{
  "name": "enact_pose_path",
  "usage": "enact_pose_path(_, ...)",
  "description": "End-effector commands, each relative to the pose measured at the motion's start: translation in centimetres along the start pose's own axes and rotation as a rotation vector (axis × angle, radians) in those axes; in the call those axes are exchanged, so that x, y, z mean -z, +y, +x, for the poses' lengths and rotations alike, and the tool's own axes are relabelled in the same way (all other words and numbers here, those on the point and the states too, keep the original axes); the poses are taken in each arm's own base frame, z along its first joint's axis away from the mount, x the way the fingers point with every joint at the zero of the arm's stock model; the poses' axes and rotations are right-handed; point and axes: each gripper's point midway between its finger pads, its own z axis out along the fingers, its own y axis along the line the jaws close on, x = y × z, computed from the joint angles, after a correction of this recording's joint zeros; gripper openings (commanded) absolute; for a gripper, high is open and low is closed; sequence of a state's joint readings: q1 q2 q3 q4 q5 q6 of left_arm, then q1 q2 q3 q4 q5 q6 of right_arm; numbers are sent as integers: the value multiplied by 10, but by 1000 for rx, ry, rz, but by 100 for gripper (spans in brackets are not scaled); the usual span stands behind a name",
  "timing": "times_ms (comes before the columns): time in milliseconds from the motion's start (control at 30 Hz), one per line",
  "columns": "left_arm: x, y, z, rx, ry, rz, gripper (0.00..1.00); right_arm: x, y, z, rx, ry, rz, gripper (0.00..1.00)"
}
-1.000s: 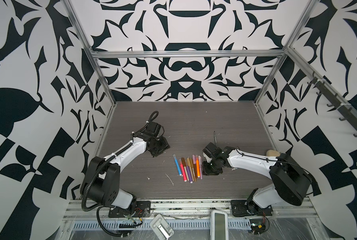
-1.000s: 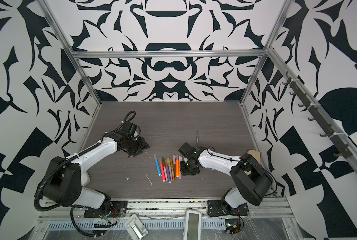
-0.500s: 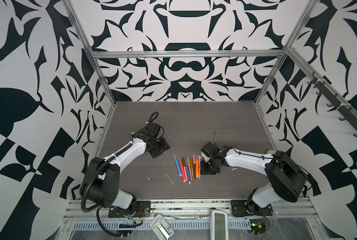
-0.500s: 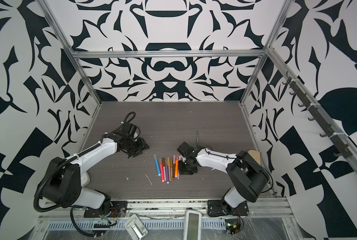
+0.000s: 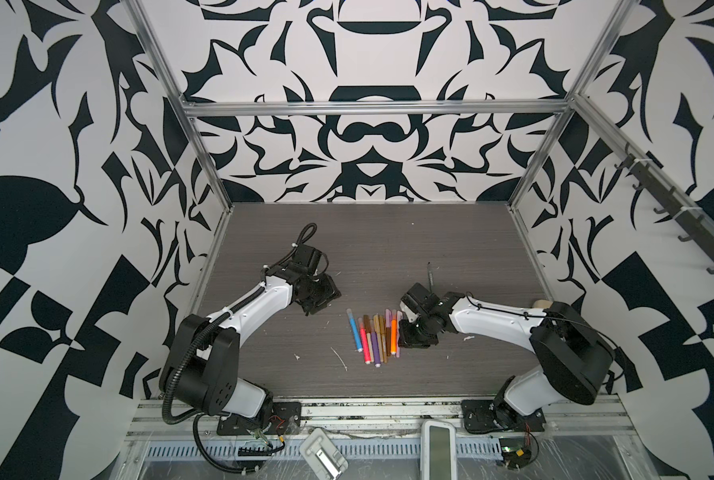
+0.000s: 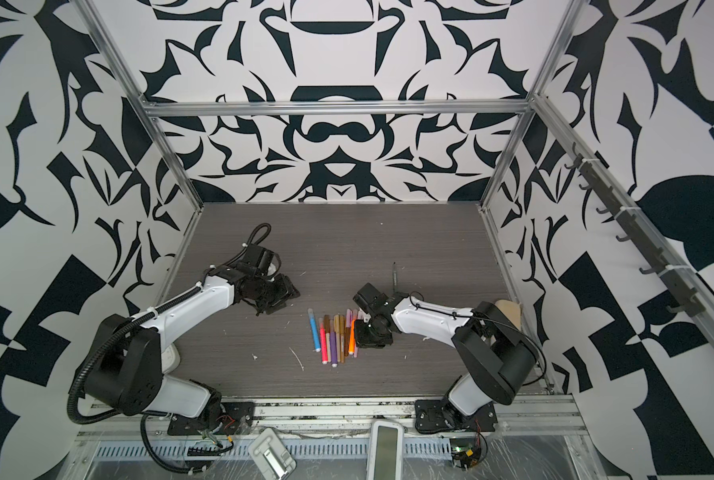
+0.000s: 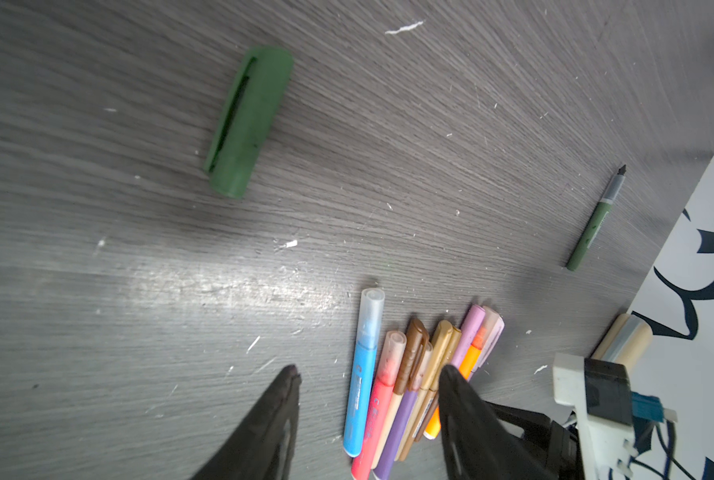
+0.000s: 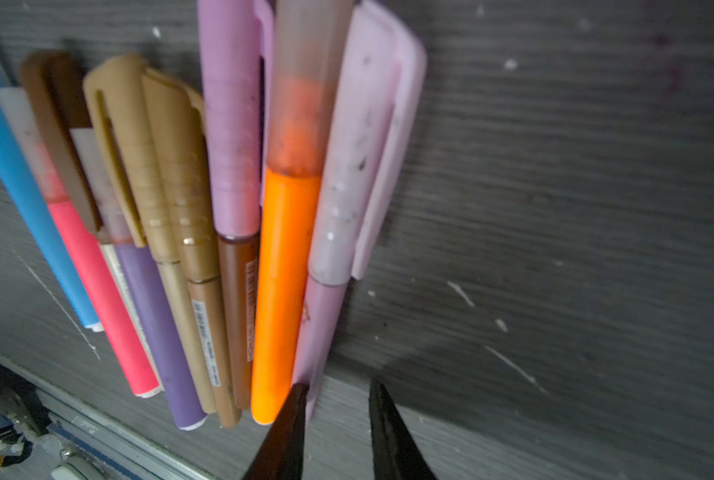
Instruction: Open the pen caps
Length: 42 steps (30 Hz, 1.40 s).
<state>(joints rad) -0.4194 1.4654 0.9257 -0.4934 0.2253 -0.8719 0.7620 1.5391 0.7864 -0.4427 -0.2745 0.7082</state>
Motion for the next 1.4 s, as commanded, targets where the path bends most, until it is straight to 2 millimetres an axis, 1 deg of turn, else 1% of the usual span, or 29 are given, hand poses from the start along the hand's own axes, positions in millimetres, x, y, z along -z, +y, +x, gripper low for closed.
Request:
enact_pose_path(0,-3,6,5,16,10,-8,57,4,10,-4,5,-14,-26,30)
enact_pose_path(100,-3,7,5,18,8,-10,57,2,8,-3,0,-3,-13,31)
enact_pose_path(200,-3,8,6,22,9,-12,57,-1,0,-2,-10,8,33,31)
enact_pose_path(233,-3,9,5,24,7,-12,57,0,-5,-1,-14,8,61,31)
enact_pose_path(333,-3,8,5,26,6,-10,57,7,-26,-3,-30,-17,179,22)
enact_pose_path(400,-3,8,5,30,4,-10,57,13,-38,-3,-31,-28,248,21)
enact_pose_path(467,-4,8,5,32,3,-9,57,18,-45,-3,-29,-38,290,21)
enact_pose_path(567,-4,9,6,36,4,-9,57,17,-46,-2,-15,-30,298,22)
enact_pose_path(800,-4,10,5,46,-3,-5,57,7,-55,8,-10,18,314,26)
enact_pose_path(967,-1,11,8,57,0,-4,57,1,-57,23,15,62,304,27)
enact_pose_path(1033,2,12,11,61,3,-5,57,3,-56,27,57,78,293,23)
enact_pose_path(1133,6,17,17,64,18,-20,57,16,-51,28,131,82,284,12)
enact_pose_path(1167,8,17,19,66,24,-22,57,20,-51,28,156,86,289,10)
enact_pose_path(1233,14,18,24,64,34,-26,57,27,-48,29,186,97,287,7)
enact_pose_path(1367,29,21,34,52,61,-46,57,33,-42,28,204,90,265,4)
